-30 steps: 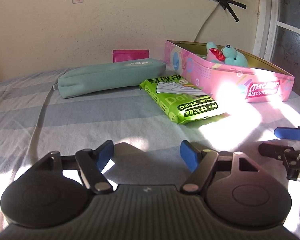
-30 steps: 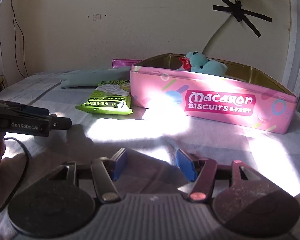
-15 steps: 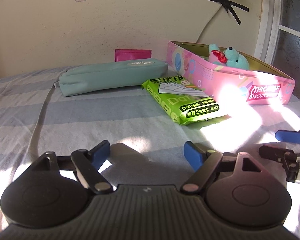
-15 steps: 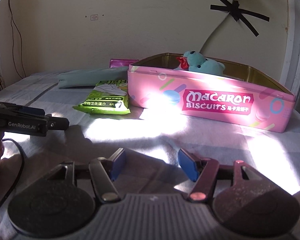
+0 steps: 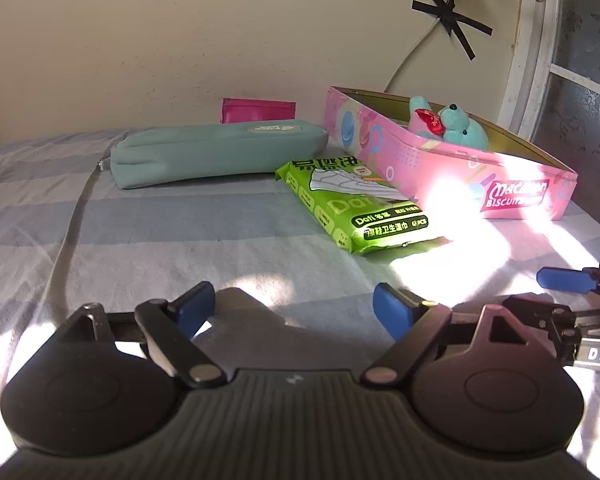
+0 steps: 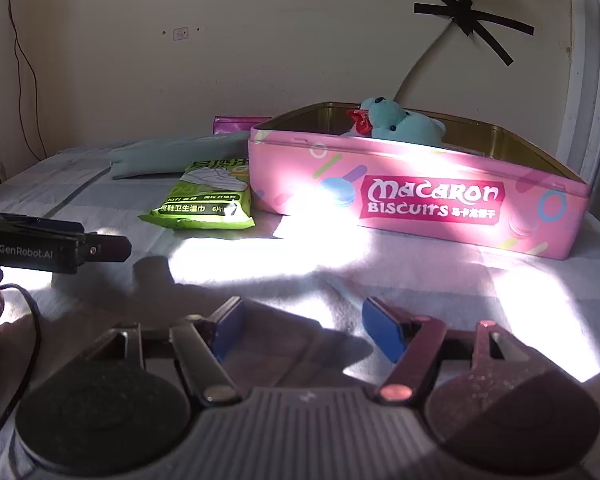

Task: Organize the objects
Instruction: 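Move the left gripper to the green wet-wipes pack and grasp it, then lift the wet-wipes pack with the left gripper toward the pink tin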

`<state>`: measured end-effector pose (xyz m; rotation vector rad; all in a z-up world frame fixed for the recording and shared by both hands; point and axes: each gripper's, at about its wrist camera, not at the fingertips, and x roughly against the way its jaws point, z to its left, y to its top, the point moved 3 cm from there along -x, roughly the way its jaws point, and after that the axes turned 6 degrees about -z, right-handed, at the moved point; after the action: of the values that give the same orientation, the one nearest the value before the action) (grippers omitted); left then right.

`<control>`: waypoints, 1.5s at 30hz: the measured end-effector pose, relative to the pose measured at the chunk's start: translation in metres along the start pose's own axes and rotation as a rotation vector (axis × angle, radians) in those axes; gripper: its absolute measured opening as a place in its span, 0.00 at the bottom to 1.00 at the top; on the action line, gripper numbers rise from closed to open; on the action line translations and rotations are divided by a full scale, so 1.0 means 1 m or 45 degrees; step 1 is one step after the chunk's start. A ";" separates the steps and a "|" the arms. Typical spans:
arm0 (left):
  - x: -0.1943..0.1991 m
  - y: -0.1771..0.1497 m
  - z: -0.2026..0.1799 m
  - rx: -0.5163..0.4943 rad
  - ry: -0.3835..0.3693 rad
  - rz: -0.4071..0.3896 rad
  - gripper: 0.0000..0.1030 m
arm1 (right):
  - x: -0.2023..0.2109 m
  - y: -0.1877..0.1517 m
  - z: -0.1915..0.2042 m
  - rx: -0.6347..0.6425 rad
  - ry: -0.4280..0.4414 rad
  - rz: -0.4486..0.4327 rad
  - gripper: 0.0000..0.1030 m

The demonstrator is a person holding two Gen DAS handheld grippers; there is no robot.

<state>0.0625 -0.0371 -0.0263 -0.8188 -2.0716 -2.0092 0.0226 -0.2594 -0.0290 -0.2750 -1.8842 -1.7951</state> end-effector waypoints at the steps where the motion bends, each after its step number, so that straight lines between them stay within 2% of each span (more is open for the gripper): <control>1: 0.000 0.000 0.001 0.007 -0.002 -0.002 0.85 | -0.001 0.000 0.000 0.000 -0.001 0.003 0.66; 4: 0.003 0.001 0.010 0.070 0.002 -0.020 0.85 | -0.007 0.005 0.003 0.006 0.033 0.023 0.67; 10: 0.008 0.005 0.049 0.341 0.061 -0.090 0.85 | -0.043 0.039 0.018 -0.056 0.208 0.003 0.65; 15: 0.009 0.006 0.047 0.346 0.081 -0.104 0.85 | -0.081 0.054 0.021 -0.122 0.268 0.047 0.65; 17: 0.009 0.006 0.045 0.328 0.076 -0.105 0.85 | -0.088 0.054 0.018 -0.171 0.309 0.045 0.58; 18: 0.009 0.006 0.044 0.323 0.075 -0.109 0.85 | -0.089 0.055 0.018 -0.175 0.322 0.043 0.43; 20: 0.009 0.006 0.045 0.321 0.070 -0.109 0.85 | -0.088 0.053 0.018 -0.187 0.331 0.047 0.28; 22: 0.008 0.006 0.046 0.331 0.069 -0.100 0.85 | -0.083 0.052 0.017 -0.197 0.345 0.047 0.18; 26: 0.008 0.006 0.048 0.342 0.065 -0.097 0.85 | -0.061 0.043 0.016 -0.187 0.390 0.057 0.14; 31: 0.008 0.006 0.042 0.298 0.038 -0.082 0.85 | -0.010 0.021 0.005 -0.139 0.440 0.058 0.13; 34: 0.007 0.006 0.035 0.245 0.008 -0.071 0.85 | 0.015 0.006 -0.019 -0.096 0.364 0.058 0.13; 36: 0.006 0.006 0.030 0.206 -0.011 -0.061 0.85 | 0.030 0.000 -0.047 -0.113 0.204 0.025 0.16; 38: 0.006 0.006 0.026 0.182 -0.037 -0.061 0.85 | 0.043 -0.001 -0.084 -0.228 0.009 -0.031 0.22; 39: 0.006 0.006 0.024 0.171 -0.050 -0.055 0.85 | 0.049 -0.003 -0.102 -0.310 -0.027 -0.053 0.22; 42: 0.005 0.009 0.015 0.153 -0.118 -0.035 0.85 | 0.064 -0.010 -0.133 -0.503 -0.013 -0.110 0.22; 44: 0.004 0.015 0.006 0.148 -0.180 -0.029 0.85 | 0.067 -0.012 -0.133 -0.492 0.029 -0.119 0.27; 45: 0.003 0.019 0.001 0.136 -0.200 -0.031 0.85 | 0.066 -0.012 -0.125 -0.465 0.053 -0.114 0.32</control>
<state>0.0690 -0.0364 -0.0085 -0.9631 -2.2612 -1.8822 -0.0112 -0.3960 -0.0082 -0.2820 -1.5530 -2.1851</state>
